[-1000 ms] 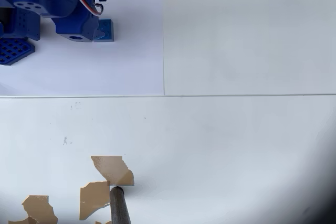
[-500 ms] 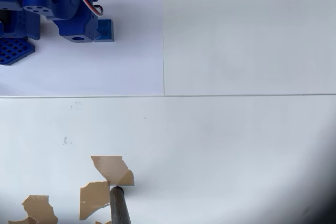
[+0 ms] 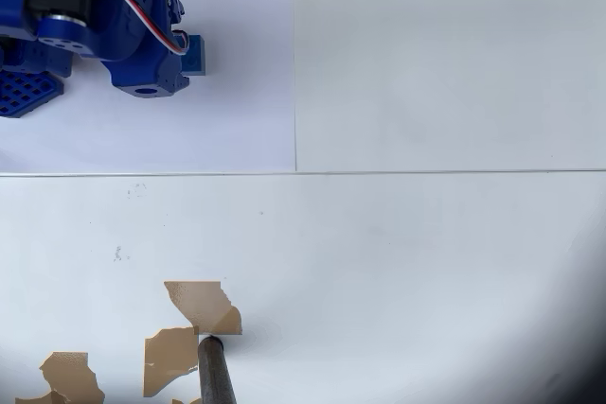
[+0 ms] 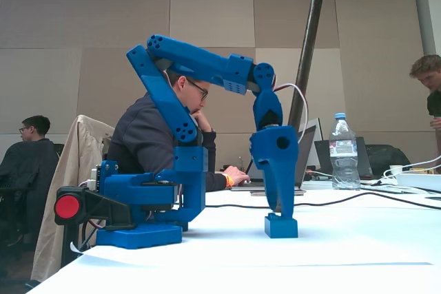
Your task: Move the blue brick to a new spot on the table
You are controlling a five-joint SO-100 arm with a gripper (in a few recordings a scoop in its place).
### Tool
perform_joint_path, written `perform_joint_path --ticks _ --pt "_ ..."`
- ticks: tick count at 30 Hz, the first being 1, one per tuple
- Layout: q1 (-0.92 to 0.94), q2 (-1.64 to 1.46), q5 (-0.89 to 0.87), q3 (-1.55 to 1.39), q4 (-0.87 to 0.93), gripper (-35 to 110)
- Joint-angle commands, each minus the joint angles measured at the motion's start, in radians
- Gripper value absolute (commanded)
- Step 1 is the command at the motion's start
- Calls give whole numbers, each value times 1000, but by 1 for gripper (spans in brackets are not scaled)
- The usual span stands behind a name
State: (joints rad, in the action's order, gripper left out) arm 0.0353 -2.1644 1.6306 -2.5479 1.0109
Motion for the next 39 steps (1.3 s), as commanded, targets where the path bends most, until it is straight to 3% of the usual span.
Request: perform_joint_path --ticks 1,5,11,18,27,39 --pt "-5 29 -8 -11 -55 31" --pt "-28 57 -32 -26 -72 27" --pt "-40 92 -63 -21 -95 4" --pt "31 48 -112 181 110 2" --pt "324 152 -94 465 215 2" --pt "822 233 -31 485 222 2"
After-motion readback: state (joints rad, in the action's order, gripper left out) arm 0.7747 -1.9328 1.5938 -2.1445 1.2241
